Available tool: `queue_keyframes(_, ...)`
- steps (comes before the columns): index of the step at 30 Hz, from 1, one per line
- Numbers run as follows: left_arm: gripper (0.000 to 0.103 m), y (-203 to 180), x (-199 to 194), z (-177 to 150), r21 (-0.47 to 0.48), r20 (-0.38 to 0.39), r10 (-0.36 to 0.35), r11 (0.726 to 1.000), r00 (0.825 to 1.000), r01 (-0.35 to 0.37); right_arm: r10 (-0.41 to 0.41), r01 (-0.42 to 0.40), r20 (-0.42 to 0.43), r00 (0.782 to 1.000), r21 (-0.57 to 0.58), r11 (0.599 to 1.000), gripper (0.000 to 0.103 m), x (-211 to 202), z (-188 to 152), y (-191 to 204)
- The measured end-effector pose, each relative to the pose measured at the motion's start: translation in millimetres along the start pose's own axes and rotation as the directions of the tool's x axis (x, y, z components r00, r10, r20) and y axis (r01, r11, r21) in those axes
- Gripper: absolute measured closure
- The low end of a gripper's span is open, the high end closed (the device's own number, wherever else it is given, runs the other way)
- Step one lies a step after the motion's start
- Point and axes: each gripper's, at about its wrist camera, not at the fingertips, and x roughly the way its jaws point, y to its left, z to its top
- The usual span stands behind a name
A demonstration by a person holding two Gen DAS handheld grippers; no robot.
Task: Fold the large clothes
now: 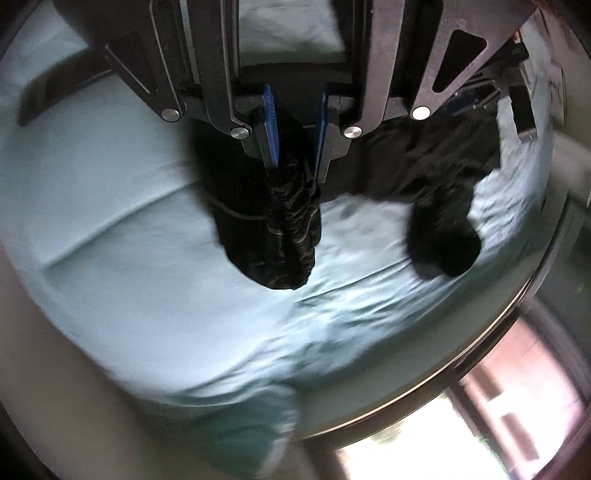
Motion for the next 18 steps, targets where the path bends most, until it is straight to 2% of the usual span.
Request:
queue_keyframes(4, 0.047, 51, -32, -17, -0.042, 0.047, 0.039, 0.998, 0.998, -0.037, 0.047, -0.051, -0.035, 0.998, -0.122, 0.991, 0.090, 12, -17, 84)
queue_keyframes(9, 0.047, 114, -56, -45, -0.100, 0.069, 0.057, 0.994, 0.996, -0.049, 0.033, -0.050, -0.069, 0.997, -0.250, 0.967, 0.090, 37, -43, 185)
queue_keyframes(18, 0.047, 210, -76, -84, -0.080, 0.013, 0.053, 0.995, 0.999, -0.052, -0.036, 0.013, -0.074, 0.997, -0.288, 0.957, 0.091, 72, -80, 298)
